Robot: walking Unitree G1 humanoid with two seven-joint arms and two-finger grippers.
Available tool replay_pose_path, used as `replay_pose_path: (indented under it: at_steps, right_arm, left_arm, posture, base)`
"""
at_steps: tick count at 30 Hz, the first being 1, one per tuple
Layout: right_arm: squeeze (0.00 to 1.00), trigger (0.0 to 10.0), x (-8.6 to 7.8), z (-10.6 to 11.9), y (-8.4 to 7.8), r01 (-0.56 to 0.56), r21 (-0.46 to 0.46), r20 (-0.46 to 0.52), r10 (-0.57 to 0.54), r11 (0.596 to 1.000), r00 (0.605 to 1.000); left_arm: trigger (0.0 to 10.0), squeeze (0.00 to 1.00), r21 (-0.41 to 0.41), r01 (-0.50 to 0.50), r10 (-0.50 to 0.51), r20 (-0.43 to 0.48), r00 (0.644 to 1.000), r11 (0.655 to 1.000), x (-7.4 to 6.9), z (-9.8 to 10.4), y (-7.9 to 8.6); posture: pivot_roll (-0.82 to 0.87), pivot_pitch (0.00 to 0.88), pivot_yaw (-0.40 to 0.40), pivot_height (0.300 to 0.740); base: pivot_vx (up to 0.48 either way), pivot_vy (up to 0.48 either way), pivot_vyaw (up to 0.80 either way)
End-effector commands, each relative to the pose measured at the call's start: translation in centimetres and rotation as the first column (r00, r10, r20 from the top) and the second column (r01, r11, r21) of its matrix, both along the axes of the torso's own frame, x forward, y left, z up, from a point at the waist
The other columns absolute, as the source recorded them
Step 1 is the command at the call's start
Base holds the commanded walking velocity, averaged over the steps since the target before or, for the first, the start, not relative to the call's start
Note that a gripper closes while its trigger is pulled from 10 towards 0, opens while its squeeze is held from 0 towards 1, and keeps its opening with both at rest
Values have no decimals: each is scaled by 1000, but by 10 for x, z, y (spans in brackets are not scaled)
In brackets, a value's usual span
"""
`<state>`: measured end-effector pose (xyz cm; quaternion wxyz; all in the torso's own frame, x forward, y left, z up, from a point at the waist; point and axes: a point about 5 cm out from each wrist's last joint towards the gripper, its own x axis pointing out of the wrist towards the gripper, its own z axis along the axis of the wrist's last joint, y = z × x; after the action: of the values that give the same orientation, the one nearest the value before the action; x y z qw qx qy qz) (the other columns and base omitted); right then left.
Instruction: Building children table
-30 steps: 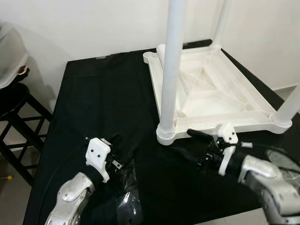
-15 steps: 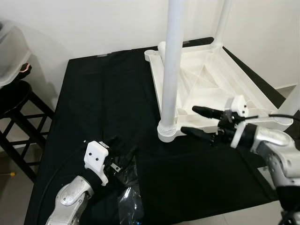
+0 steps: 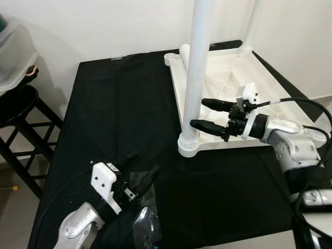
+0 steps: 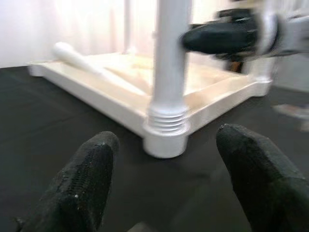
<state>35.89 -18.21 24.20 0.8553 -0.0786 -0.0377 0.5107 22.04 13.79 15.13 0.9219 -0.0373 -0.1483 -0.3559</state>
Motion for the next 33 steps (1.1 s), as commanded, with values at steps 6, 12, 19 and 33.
replay_pose_path:
  at_steps: [6, 12, 19, 33]
  right_arm:
    - [0, 10000, 10, 4, 23, -105, -79, 18, 107, 991, 994]
    - [0, 10000, 12, 6, 26, -128, -102, 22, 131, 986, 991]
    - [0, 0, 17, 1, 31, -126, -133, 13, 128, 983, 992]
    - [0, 0, 4, -26, 19, 37, -85, 17, -36, 996, 999]
  left_arm:
    - [10000, 0, -89, 139, -148, -96, 984, 986, -11, -3, -1]
    - [10000, 0, -102, 149, -161, -114, 980, 984, -11, -7, -5]
    - [10000, 0, -128, 165, -183, -141, 973, 978, -9, -10, -8]
    - [10000, 0, -139, 159, -180, -154, 971, 977, -6, -12, -6]
  posture:
    - [89, 225, 25, 740]
    - [89, 228, 21, 740]
    - [97, 229, 16, 740]
    - [71, 216, 6, 740]
  base:
    - [0, 0, 0]
    - [0, 0, 0]
    - [0, 0, 0]
    - [0, 0, 0]
